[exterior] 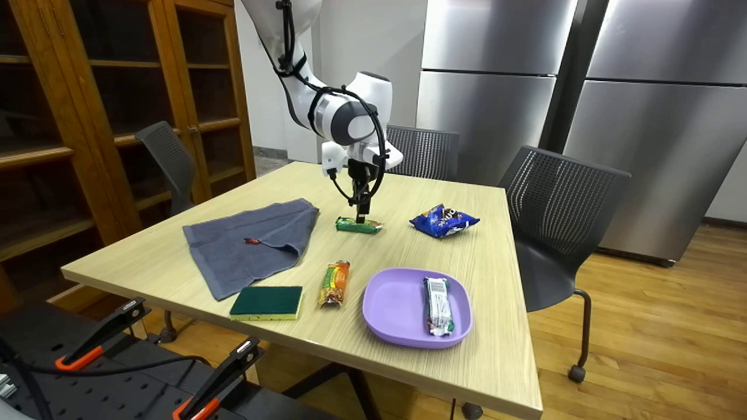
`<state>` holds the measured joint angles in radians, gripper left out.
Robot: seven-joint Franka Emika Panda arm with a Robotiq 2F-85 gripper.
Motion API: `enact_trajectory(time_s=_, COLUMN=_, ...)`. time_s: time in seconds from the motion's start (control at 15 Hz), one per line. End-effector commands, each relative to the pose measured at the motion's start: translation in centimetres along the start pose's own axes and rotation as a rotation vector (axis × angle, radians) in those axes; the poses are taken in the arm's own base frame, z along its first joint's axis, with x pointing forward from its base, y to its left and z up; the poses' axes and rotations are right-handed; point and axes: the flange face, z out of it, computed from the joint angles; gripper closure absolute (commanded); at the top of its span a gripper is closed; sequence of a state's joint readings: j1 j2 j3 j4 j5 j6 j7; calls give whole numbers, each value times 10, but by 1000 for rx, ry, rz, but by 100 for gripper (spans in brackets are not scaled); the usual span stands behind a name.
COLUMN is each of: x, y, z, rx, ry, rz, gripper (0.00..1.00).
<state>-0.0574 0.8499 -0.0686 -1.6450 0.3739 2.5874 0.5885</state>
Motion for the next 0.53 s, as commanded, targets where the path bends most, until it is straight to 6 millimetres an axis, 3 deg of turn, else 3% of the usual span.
enact_trajectory(time_s=0.0, x=3, y=-11, z=4, rx=-20, ry=-14, rz=36, gripper=0)
enact_trajectory(time_s=0.47, x=6, y=-12, z=15, rx=-44, ry=-28, rz=70, gripper=0)
